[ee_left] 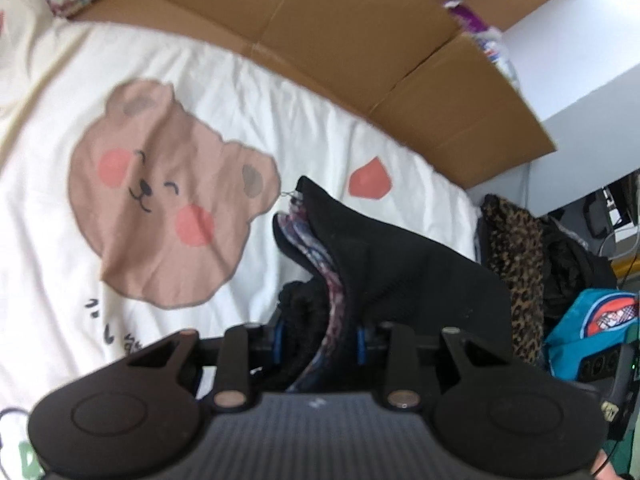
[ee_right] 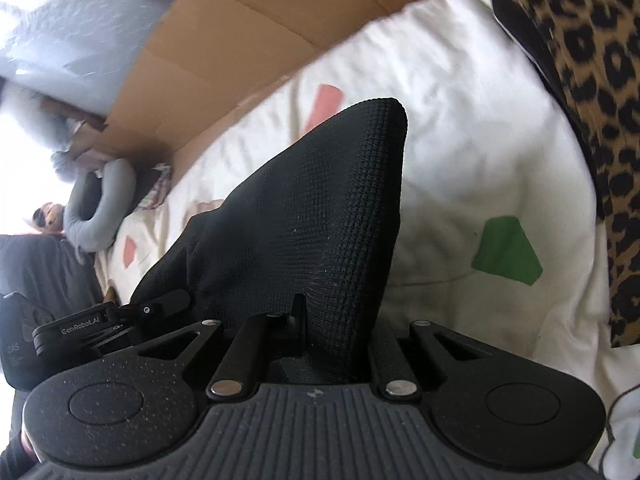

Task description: Fold clothes

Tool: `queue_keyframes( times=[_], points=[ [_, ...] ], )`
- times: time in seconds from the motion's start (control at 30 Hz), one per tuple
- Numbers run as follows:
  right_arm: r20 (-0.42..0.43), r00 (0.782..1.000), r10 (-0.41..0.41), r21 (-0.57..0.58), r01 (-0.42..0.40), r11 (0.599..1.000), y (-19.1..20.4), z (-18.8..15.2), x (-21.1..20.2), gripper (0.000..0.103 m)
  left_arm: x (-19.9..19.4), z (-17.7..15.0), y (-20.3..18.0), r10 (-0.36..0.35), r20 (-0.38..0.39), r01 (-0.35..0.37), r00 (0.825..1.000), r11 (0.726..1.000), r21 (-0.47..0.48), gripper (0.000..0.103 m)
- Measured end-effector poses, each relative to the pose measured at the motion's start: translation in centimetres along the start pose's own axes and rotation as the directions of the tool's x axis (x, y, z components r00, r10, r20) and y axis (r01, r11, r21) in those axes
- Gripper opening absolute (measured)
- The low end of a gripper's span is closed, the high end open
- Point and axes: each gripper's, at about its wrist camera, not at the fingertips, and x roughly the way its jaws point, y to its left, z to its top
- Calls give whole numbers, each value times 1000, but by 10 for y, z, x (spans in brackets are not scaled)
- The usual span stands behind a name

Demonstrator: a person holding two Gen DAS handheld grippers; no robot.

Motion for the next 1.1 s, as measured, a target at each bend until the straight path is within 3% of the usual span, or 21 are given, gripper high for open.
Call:
queue_keyframes(
  times=[0.37, 0.8, 1.1],
  points=[
    [75, 996, 45, -121, -36, 992, 69, 20, -81, 7, -85, 9, -63, 18, 104, -19, 994, 1000, 8, 33],
    [163, 974, 159, -231, -119, 966, 143, 49, -198, 7, -199, 19, -147, 11, 240, -16, 971, 1000, 22, 33],
    [193, 961, 198, -327, -128, 936, 197, 67, -270, 7, -265, 27, -200, 21, 284, -36, 959, 998, 49, 33]
  ],
)
